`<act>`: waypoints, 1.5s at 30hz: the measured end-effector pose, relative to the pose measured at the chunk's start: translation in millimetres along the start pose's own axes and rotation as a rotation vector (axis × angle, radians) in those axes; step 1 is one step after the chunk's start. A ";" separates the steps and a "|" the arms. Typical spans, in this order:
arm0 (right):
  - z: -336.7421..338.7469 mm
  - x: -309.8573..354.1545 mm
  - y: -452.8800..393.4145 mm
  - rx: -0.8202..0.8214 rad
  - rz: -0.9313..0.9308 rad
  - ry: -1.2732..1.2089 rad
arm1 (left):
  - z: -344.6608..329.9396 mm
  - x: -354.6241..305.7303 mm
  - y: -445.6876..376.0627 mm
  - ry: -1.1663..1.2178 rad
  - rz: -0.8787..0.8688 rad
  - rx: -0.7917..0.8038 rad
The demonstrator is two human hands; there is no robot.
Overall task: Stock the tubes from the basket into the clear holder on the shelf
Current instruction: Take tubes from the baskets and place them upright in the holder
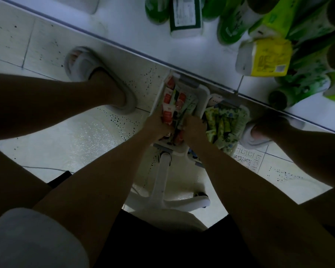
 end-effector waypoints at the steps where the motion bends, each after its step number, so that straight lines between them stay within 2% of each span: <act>1: -0.1 -7.8 4.4 -0.043 -0.029 -0.036 | 3.7 -4.0 2.5 0.025 -0.017 0.004; 3: 5.7 -9.6 8.5 -0.065 0.051 -0.036 | 13.0 -13.2 9.2 0.032 -0.060 0.024; 5: 22.6 1.5 14.3 -0.006 0.139 -0.046 | 25.2 -23.9 18.6 0.047 -0.107 0.054; 7: 41.8 6.4 19.8 0.028 0.127 -0.086 | 39.6 -39.4 33.0 0.082 -0.172 0.071; 11: 96.0 25.2 34.4 -0.039 0.302 -0.234 | 65.2 -72.1 63.5 0.164 -0.255 0.068; 14: 140.7 36.7 51.8 -0.113 0.362 -0.293 | 86.0 -103.5 90.7 0.096 -0.369 0.015; 18: 199.7 57.8 83.2 -0.109 0.474 -0.262 | 113.0 -148.7 138.0 -0.012 -0.557 -0.058; 22: 259.1 84.0 127.4 -0.224 0.645 -0.184 | 132.0 -191.5 191.5 -0.030 -0.651 -0.057; 26: 311.5 100.3 176.1 -0.328 0.730 -0.191 | 148.9 -228.3 246.7 -0.075 -0.775 -0.040; 36: 417.0 130.3 321.6 -0.545 0.948 -0.127 | 163.8 -315.1 392.1 -0.180 -1.158 -0.167; 40: 458.2 133.7 362.5 -0.675 0.959 -0.084 | 168.1 -351.1 441.9 -0.218 -1.281 -0.289; 45: 505.3 133.1 391.3 -0.804 0.908 0.013 | 169.0 -390.1 480.1 -0.214 -1.322 -0.366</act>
Point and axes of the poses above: each hand's wrist, its own y-axis away from the middle knuckle, its own z-axis out of the back of the hand, x = y × z, the point moved 3 cm from there along -y, towards the middle knuckle, and after that the axes turned 5 degrees about z, right-handed, at the moved point
